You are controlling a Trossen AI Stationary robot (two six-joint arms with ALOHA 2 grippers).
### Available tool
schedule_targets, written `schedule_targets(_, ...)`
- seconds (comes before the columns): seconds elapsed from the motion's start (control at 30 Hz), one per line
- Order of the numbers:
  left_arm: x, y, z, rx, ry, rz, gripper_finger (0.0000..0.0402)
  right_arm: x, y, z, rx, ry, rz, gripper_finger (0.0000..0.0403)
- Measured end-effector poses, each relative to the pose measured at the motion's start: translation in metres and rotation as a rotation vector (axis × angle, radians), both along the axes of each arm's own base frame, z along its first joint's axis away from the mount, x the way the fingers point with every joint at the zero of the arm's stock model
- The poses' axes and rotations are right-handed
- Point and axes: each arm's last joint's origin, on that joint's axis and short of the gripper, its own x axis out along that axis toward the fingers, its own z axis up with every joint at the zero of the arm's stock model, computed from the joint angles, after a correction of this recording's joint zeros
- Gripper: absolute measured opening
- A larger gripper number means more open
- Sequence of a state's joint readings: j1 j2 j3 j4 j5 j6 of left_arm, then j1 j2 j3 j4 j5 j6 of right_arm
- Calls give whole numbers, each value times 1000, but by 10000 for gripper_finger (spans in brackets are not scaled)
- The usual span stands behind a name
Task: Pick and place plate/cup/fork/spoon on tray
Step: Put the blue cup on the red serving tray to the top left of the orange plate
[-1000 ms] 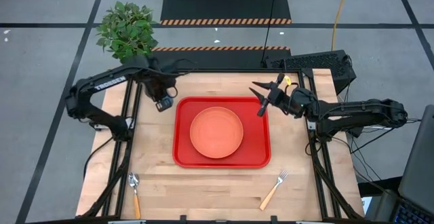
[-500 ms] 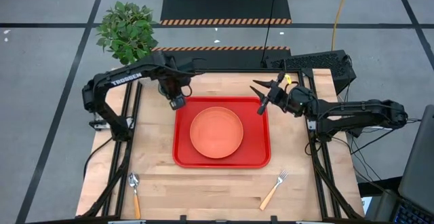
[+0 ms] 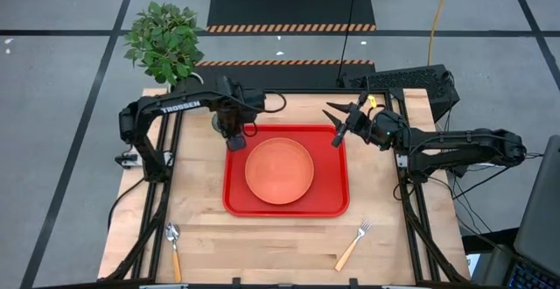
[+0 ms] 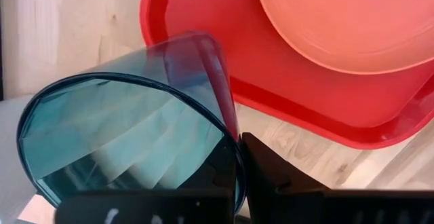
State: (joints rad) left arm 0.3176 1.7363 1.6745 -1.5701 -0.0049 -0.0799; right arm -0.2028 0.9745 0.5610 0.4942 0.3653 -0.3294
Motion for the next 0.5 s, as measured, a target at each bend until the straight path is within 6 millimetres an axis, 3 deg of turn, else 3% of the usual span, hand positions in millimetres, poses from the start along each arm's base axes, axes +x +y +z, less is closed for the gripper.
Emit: schedule_targets(0.5,6,-2,0,22,-54,5,8,0,0,0,-4,1,0,107)
